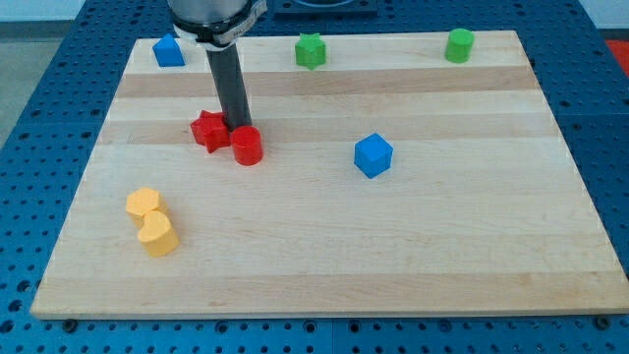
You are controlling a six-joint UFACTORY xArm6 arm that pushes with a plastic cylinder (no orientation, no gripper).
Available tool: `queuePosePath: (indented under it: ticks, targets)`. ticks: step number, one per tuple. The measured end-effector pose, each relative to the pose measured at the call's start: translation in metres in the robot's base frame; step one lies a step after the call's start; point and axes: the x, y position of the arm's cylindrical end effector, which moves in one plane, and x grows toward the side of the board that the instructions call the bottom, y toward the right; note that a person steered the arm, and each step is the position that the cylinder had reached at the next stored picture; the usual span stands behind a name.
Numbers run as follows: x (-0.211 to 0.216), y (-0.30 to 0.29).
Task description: Slide the red star to the center left side of the board
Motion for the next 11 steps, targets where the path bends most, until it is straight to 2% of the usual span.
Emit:
queuePosePath:
  ticks: [1,3,4,6,7,9,11]
  targets:
    - [0.021,0.000]
    - [0.029,-0.035]
    - [0.032,-0.019]
    - [0.022,-0.002]
    - [0.008,-0.013]
    - [0.009,-0.084]
    - [0.009,-0.071]
